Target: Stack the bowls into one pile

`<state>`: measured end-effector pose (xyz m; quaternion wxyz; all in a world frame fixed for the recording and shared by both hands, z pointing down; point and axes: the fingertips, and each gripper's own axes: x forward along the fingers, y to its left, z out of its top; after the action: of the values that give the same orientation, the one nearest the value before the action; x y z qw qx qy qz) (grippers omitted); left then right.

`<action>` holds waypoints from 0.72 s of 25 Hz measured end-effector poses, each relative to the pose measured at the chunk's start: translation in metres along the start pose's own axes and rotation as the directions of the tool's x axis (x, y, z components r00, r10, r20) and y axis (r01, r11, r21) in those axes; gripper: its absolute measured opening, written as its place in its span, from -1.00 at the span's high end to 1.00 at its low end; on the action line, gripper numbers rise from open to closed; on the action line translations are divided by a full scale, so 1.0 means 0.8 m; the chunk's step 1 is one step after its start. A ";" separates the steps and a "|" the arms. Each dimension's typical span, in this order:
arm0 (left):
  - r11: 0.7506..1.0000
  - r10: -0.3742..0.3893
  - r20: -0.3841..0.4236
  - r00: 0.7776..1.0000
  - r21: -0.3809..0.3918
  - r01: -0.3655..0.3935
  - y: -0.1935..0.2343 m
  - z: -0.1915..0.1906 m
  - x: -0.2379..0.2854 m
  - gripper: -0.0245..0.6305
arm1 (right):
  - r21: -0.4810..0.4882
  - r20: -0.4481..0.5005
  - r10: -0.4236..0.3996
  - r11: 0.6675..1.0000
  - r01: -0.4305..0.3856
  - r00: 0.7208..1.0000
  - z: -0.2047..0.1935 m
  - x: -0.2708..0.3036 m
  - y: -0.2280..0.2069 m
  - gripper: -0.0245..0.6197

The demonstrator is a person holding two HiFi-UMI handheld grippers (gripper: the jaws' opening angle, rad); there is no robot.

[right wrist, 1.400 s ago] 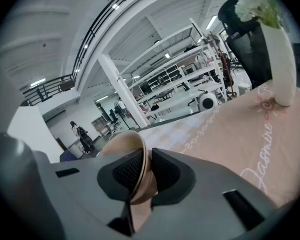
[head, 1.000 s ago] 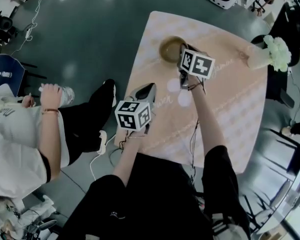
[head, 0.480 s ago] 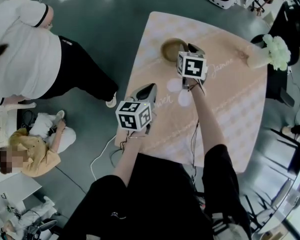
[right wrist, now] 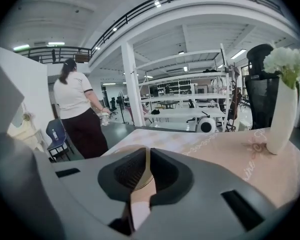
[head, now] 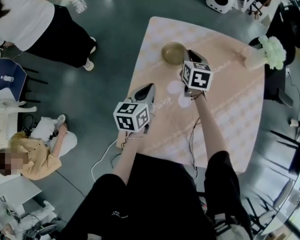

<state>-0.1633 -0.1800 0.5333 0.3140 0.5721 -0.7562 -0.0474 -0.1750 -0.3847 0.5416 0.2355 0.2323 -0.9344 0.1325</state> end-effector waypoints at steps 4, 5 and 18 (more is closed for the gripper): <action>0.999 -0.016 0.051 0.999 0.053 0.013 -0.006 0.019 -0.016 0.93 | 0.055 0.064 0.084 0.995 -0.088 0.994 0.003 -0.044 0.011 0.93; 0.998 -0.019 0.060 0.998 0.065 0.015 -0.007 0.023 -0.021 0.93 | 0.067 0.076 0.099 0.992 -0.105 0.992 0.003 -0.054 0.015 0.94; 0.985 -0.050 0.206 0.977 0.175 0.014 -0.034 0.059 -0.109 0.93 | 0.127 0.267 0.266 0.943 -0.308 0.926 0.028 -0.208 0.070 0.94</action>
<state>-0.1524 -0.1250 0.4474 0.1809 0.6011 -0.7770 -0.0470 -0.0810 -0.2827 0.4314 0.0754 0.1260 -0.9659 0.2134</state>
